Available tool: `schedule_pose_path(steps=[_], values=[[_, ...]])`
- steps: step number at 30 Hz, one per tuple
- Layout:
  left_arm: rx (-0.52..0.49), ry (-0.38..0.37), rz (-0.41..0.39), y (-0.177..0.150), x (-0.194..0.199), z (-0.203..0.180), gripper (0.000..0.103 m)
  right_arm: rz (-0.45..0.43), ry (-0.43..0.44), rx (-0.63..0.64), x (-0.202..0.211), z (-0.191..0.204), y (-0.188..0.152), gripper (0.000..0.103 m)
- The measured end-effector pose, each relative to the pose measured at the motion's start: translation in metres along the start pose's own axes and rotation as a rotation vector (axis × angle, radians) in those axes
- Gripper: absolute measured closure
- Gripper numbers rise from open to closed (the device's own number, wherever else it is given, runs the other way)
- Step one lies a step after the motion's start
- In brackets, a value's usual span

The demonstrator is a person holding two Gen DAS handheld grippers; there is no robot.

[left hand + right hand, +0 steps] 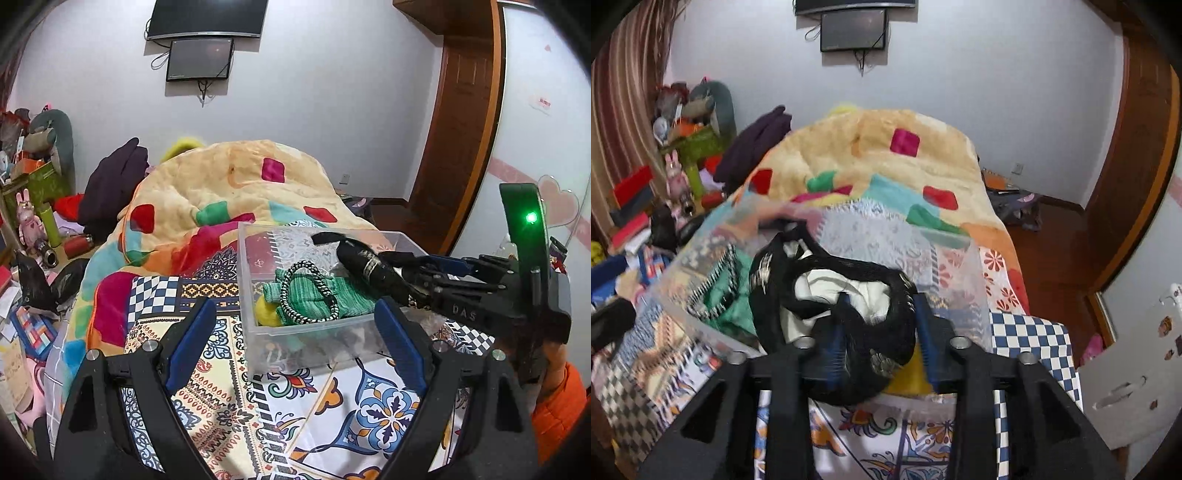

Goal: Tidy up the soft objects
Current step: 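Lower the strapped bag into the box and open the right tool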

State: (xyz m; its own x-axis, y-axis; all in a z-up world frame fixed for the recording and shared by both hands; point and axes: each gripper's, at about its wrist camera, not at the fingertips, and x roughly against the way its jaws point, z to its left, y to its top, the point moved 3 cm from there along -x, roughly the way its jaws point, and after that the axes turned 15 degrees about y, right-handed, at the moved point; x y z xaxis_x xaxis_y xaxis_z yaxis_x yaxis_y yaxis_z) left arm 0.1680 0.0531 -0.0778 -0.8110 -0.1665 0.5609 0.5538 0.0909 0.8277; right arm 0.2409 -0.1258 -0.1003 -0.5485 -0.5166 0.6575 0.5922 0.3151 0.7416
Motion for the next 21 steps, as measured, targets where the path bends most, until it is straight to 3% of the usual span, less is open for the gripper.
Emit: schedule_pose_path(steps=[1,6,19,21], values=[[-0.005,0.0,-0.004,0.0,0.001,-0.002,0.015,-0.002,-0.004,0.008,0.003,0.001,-0.002,0.06],[-0.004,-0.01,-0.031,0.004,0.012,-0.005,0.015,-0.06,0.013,0.047,0.027,0.01,-0.002,0.022],[0.018,-0.037,-0.157,0.029,0.065,-0.005,0.015,-0.3,0.091,0.066,0.119,0.036,0.007,0.021],[0.019,-0.039,-0.173,0.031,0.072,-0.006,0.014,-0.336,0.092,0.074,0.133,0.04,0.008,0.016]])
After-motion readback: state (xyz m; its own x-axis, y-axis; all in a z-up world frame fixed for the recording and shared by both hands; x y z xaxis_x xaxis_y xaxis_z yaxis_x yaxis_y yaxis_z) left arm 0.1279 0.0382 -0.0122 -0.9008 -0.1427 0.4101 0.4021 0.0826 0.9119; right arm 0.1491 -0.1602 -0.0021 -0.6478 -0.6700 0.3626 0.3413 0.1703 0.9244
